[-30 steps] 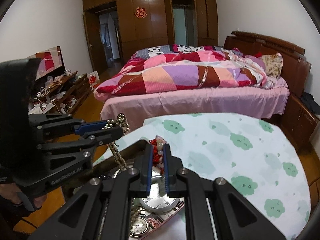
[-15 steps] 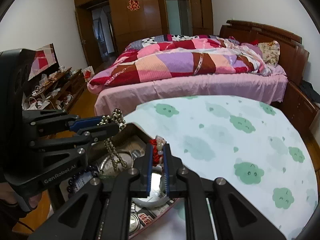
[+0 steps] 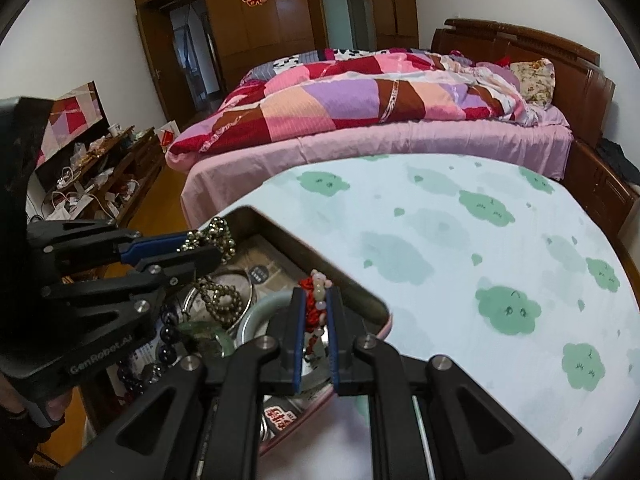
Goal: Organize jewelry
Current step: 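Carry the gold bell bracelet and jade pendant over the tin with both grippers, then open both grippers to drop the gold bells and jade pendant into the tin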
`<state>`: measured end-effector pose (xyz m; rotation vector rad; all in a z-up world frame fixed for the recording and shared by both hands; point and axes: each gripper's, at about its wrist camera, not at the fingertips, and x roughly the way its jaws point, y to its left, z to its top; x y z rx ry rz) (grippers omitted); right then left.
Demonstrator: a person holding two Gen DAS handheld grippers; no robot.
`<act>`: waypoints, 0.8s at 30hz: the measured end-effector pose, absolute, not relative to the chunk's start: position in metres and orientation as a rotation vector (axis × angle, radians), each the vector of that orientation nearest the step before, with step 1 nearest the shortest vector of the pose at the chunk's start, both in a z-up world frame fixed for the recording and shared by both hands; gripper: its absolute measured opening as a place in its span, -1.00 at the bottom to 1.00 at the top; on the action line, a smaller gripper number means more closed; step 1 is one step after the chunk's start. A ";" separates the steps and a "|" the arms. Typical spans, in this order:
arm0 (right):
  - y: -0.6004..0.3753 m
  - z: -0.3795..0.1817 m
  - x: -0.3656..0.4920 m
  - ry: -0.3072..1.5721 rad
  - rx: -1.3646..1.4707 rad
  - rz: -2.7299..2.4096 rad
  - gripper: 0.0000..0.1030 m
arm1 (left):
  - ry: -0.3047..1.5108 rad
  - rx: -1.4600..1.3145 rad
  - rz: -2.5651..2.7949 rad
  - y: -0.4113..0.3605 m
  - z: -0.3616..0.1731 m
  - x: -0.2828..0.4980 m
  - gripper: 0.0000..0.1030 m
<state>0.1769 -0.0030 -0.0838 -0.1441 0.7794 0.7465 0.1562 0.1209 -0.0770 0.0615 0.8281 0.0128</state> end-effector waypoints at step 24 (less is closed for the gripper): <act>-0.002 -0.096 0.175 0.808 -0.156 0.723 -0.73 | 0.870 0.067 0.054 0.129 -0.086 0.155 -0.73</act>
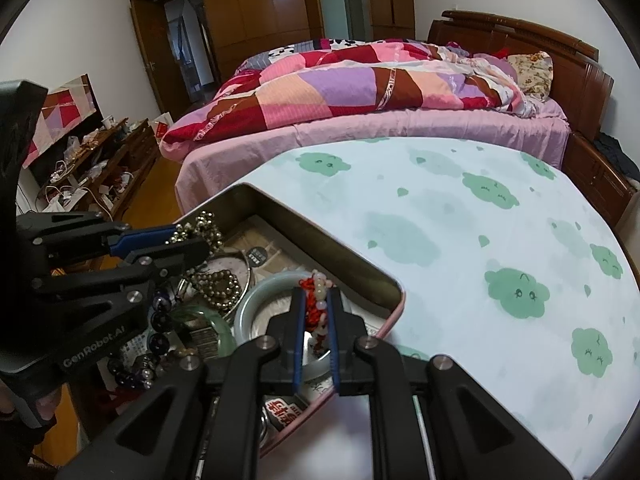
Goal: Organize jewelry
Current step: 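Open both grippers to drop the gold bells and jade pendant into the tin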
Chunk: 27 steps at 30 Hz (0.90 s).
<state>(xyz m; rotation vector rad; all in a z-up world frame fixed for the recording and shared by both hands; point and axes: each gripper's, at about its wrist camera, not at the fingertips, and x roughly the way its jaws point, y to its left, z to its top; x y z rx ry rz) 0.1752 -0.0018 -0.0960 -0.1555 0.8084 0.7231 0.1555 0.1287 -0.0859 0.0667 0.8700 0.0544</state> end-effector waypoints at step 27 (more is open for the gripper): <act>-0.028 -0.076 0.155 0.760 -0.104 0.650 0.18 | 0.729 0.031 0.136 0.129 -0.044 0.104 0.30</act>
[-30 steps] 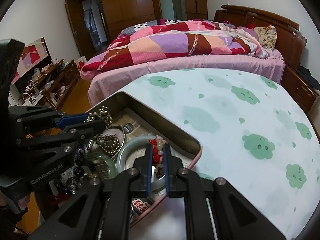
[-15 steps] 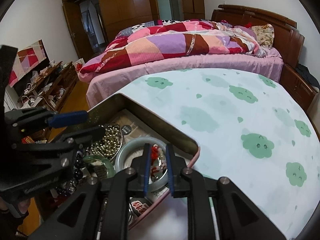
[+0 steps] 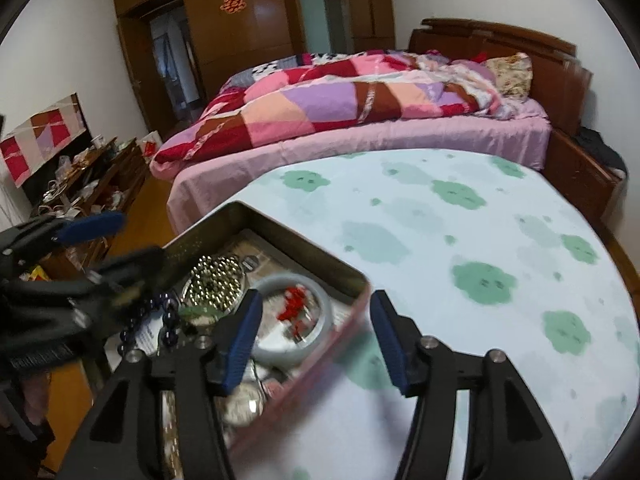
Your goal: Organize jewelry
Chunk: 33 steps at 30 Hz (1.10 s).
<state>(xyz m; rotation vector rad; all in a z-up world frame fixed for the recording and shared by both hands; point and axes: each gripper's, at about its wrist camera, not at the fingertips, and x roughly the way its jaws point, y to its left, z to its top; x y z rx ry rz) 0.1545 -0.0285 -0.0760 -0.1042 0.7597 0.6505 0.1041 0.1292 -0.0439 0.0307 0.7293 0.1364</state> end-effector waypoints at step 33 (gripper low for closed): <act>-0.055 -0.036 0.112 0.616 -0.057 0.633 0.51 | 0.592 0.001 0.146 0.111 0.002 0.048 0.44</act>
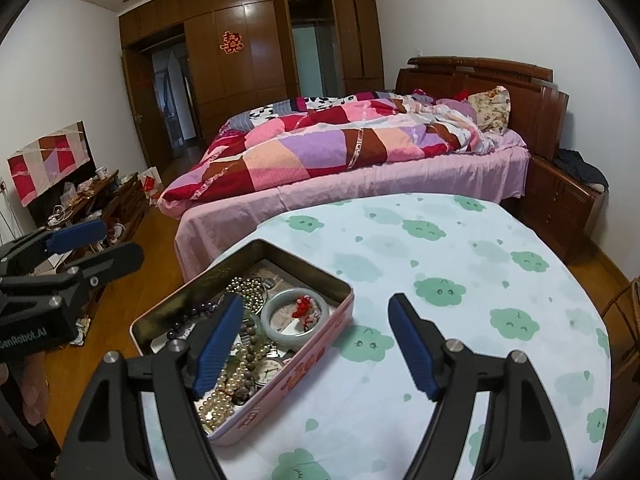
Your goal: Organize jewelry
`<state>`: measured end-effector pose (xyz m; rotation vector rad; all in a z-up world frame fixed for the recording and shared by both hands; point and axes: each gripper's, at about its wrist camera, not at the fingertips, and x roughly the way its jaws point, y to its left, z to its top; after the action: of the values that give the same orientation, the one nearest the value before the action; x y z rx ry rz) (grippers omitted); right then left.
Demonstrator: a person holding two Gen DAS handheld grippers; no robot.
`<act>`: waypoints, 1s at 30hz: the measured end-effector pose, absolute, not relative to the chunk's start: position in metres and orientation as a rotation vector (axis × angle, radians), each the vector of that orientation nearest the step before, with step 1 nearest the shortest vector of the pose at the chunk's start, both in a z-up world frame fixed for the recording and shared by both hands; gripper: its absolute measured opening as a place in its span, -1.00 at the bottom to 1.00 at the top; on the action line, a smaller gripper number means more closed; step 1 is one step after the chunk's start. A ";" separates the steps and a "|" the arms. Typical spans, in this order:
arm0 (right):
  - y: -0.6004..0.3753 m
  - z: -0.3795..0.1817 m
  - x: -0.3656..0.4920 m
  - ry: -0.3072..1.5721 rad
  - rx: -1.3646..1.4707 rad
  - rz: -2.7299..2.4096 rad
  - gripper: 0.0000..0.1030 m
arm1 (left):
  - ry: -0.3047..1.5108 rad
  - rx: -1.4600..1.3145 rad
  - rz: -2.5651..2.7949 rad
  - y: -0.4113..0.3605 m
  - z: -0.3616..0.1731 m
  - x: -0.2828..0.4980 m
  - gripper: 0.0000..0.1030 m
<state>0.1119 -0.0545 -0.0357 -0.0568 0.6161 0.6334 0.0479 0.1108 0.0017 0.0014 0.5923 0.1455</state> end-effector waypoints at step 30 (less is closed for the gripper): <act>-0.052 -0.035 0.110 0.619 -0.057 0.637 0.54 | 0.601 -0.002 0.156 0.115 -0.002 0.048 0.44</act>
<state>0.1102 -0.0520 -0.0352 -0.0569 0.6190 0.6374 0.0480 0.1145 -0.0022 -0.0023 0.6007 0.1560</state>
